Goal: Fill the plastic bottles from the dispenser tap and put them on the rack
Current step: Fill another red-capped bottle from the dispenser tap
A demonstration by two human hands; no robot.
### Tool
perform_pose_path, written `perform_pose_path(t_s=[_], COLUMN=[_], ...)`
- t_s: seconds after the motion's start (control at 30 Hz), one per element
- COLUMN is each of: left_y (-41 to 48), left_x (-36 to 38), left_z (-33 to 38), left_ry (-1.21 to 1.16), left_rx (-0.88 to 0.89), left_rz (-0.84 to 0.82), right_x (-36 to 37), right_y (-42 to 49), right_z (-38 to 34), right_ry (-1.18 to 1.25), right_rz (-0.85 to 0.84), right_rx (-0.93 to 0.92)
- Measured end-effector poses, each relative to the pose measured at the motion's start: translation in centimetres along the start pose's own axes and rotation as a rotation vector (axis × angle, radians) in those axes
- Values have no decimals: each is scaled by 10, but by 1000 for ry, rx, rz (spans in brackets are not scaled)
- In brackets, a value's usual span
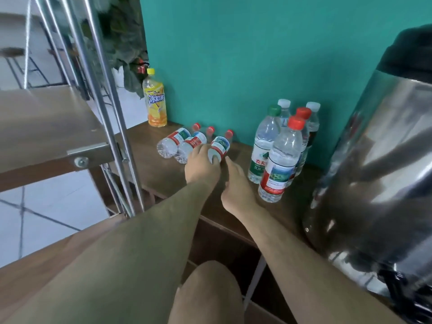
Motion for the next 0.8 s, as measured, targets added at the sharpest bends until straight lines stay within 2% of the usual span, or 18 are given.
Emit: perform_pose_path(t_s=[0.2, 0.37, 0.53, 0.63, 0.7, 0.8], left_y=[14, 2, -39, -74, -86, -104], left_x=[13, 17, 0, -9, -13, -15], left_z=[-2, -3, 5, 15, 10, -6], left_ry=[32, -68, -300, -455, -452, -435], left_rx=[10, -48, -181, -301, -330, -340], left_rz=[-36, -87, -53, -56, -77, -121], right_x=[18, 17, 1, -7, -18, -33], right_y=[36, 36, 9, -18, -39, -83], right_z=[6, 5, 4, 2, -2, -7], right_ry=[-89, -83, -13, -103, -174, -235], right_rz=[-87, -123, -24, 90, 163, 153], right_rx=[-25, -57, -11, 35, 53, 61])
Point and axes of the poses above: each hand's wrist, its own y-axis towards the middle knuckle, its own x-axis out of the palm, z = x × y, the point moved 5 cm from there along y, towards the middle knuckle, and after that the axes turned 5 degrees about z, right-handed, at the moved point
